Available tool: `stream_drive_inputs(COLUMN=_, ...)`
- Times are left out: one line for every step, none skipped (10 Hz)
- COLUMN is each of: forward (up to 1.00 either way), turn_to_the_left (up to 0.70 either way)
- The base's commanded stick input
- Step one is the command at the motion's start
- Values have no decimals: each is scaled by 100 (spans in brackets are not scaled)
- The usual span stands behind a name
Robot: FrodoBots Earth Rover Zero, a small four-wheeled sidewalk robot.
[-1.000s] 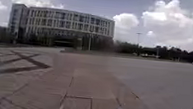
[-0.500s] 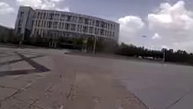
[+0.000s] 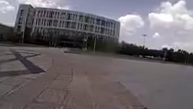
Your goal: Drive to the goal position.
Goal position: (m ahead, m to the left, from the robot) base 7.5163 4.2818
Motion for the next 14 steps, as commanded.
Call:
stream_drive_inputs(forward=70, turn_to_the_left=0)
stream_drive_inputs(forward=70, turn_to_the_left=28)
stream_drive_inputs(forward=70, turn_to_the_left=33)
stream_drive_inputs(forward=70, turn_to_the_left=33)
stream_drive_inputs(forward=70, turn_to_the_left=31)
stream_drive_inputs(forward=70, turn_to_the_left=12)
stream_drive_inputs(forward=70, turn_to_the_left=0)
stream_drive_inputs(forward=70, turn_to_the_left=0)
stream_drive_inputs(forward=70, turn_to_the_left=0)
stream_drive_inputs(forward=70, turn_to_the_left=0)
stream_drive_inputs(forward=70, turn_to_the_left=0)
stream_drive_inputs(forward=70, turn_to_the_left=0)
stream_drive_inputs(forward=70, turn_to_the_left=0)
stream_drive_inputs(forward=70, turn_to_the_left=14)
